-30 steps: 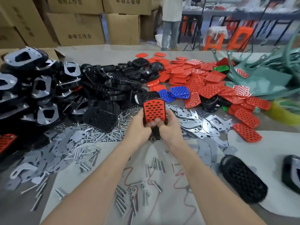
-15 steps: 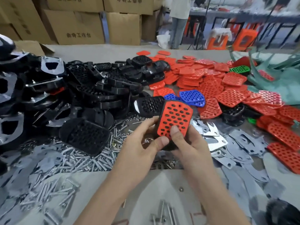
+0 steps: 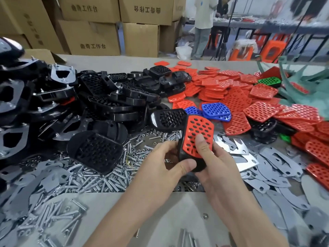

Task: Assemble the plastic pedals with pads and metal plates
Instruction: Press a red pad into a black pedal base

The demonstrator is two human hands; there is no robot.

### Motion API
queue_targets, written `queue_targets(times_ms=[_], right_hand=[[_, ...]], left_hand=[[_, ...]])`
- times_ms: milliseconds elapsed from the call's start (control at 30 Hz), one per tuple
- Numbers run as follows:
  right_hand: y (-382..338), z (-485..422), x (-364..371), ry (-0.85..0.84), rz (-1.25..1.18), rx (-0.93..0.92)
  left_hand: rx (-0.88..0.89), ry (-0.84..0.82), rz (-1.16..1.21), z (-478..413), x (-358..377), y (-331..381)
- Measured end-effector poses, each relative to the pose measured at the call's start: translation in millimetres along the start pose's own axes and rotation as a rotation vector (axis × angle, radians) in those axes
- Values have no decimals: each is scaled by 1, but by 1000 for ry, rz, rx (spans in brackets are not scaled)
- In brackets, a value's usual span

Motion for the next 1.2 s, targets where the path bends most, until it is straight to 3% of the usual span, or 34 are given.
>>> queue_targets(times_ms=[133, 233, 333, 533, 700, 1067, 1200], right_hand=[[3, -3, 0, 23, -28, 14], [1, -2, 3, -9, 29, -16], [1, 0, 8, -66, -89, -9], [-1, 0, 7, -36, -163, 12], [0, -1, 9, -34, -22, -16], [-2, -3, 9, -41, 25, -75], [1, -4, 7, -23, 127, -97]], left_hand=[[35, 4, 38, -1, 0, 1], [22, 98, 170, -4, -8, -3], [-6, 169, 246, -4, -13, -7], [17, 74, 95, -3, -1, -6], [19, 99, 35, -3, -2, -7], [118, 80, 120, 3, -3, 0], [22, 58, 185, -2, -2, -8]])
Point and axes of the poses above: each hand's wrist, its own z-axis away from the middle knuckle, its own x-axis out of the palm, y = z × x, the point moved 6 cm from there along -z, towards the middle knuckle, and after that the axes turned 4 degrees about y, right-handed, at the moved point
